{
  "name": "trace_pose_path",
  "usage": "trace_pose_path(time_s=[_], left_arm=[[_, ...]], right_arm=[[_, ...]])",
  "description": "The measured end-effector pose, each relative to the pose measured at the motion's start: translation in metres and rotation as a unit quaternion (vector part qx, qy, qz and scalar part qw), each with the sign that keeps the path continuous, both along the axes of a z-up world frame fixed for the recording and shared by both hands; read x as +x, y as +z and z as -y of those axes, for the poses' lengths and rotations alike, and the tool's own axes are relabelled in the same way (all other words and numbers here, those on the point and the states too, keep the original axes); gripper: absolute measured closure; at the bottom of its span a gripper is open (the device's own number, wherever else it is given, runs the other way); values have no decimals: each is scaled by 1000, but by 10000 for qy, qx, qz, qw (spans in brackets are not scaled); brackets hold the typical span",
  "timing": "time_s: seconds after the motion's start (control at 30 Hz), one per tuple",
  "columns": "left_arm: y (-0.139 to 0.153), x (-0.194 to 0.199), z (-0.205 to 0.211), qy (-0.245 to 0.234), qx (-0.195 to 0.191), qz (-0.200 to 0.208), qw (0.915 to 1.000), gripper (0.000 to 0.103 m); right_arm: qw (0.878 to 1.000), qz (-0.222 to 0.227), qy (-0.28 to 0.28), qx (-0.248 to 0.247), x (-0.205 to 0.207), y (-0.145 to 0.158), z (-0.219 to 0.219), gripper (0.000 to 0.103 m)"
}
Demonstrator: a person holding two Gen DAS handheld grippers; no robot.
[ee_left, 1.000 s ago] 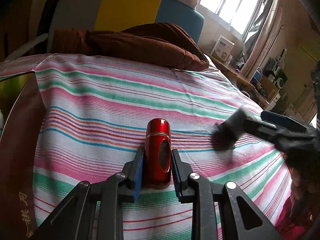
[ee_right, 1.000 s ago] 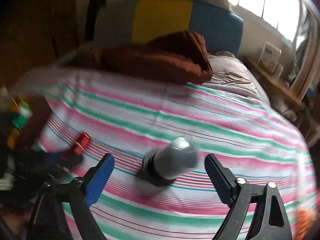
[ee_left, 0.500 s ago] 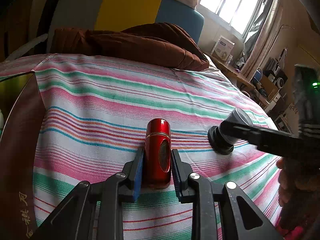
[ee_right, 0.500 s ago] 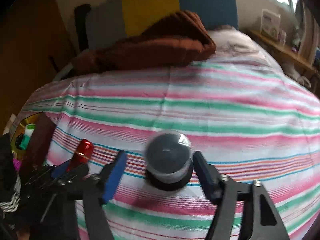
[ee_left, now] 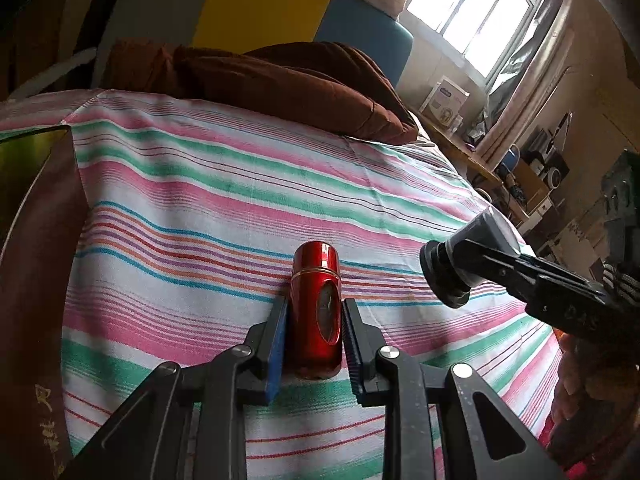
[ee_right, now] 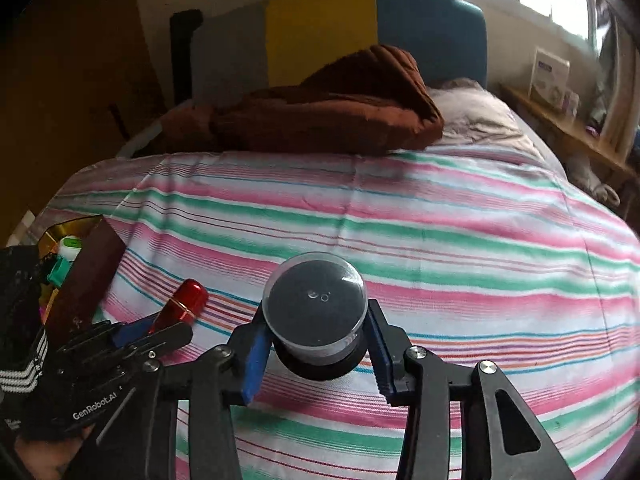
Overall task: Organize rigid objects
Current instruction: 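Lift the red cylinder with the left tool while the right tool lifts the jar upright, then release the red cylinder into the tray while the right tool carries the jar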
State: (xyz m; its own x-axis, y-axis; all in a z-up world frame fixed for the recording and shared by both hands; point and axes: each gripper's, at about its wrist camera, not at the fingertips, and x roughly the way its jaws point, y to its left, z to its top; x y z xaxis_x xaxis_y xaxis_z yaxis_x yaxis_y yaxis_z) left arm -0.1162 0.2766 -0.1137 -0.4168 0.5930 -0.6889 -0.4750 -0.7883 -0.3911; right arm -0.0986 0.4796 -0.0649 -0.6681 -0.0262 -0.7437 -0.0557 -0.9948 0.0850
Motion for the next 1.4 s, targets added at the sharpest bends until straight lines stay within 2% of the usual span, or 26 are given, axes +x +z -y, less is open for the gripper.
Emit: trace_pose_path(time_s=[0.07,0.23,0.43,0.57,0.77,0.9,1.07,1.23,1.33,1.4], left_arm=[[3,3,-1,-14,-69,21,10000,78],[9,16,5,37,41,143,9999,78],[32,43,15,-88,213,-77,9997,78],[51,62,28,-187,182,-333,9991,78],[77,81,67,-23,140,-604,9981,78],[87,91,109,229,86,-664,9975,78],[80,88,159,657,-141,-590,9960,77],[58,79,206,1118,-237,-225,9932,77],[43,73,221,1325,-328,63,9906,77],[37,71,228,1411,-406,115,9891,77]], right_arm=[[10000,-65,32,26,1,3,0,58],[9999,-134,-32,-11,2,7,-3,58],[9998,-212,3,19,4,11,-1,58],[9998,-212,23,54,5,11,1,58],[9995,-285,103,124,8,13,6,58],[9994,-313,131,100,9,13,8,58],[9989,-446,168,9,12,17,9,58],[9990,-396,204,66,11,14,13,58],[9990,-370,234,79,12,12,15,58],[9989,-378,258,95,12,12,16,58]])
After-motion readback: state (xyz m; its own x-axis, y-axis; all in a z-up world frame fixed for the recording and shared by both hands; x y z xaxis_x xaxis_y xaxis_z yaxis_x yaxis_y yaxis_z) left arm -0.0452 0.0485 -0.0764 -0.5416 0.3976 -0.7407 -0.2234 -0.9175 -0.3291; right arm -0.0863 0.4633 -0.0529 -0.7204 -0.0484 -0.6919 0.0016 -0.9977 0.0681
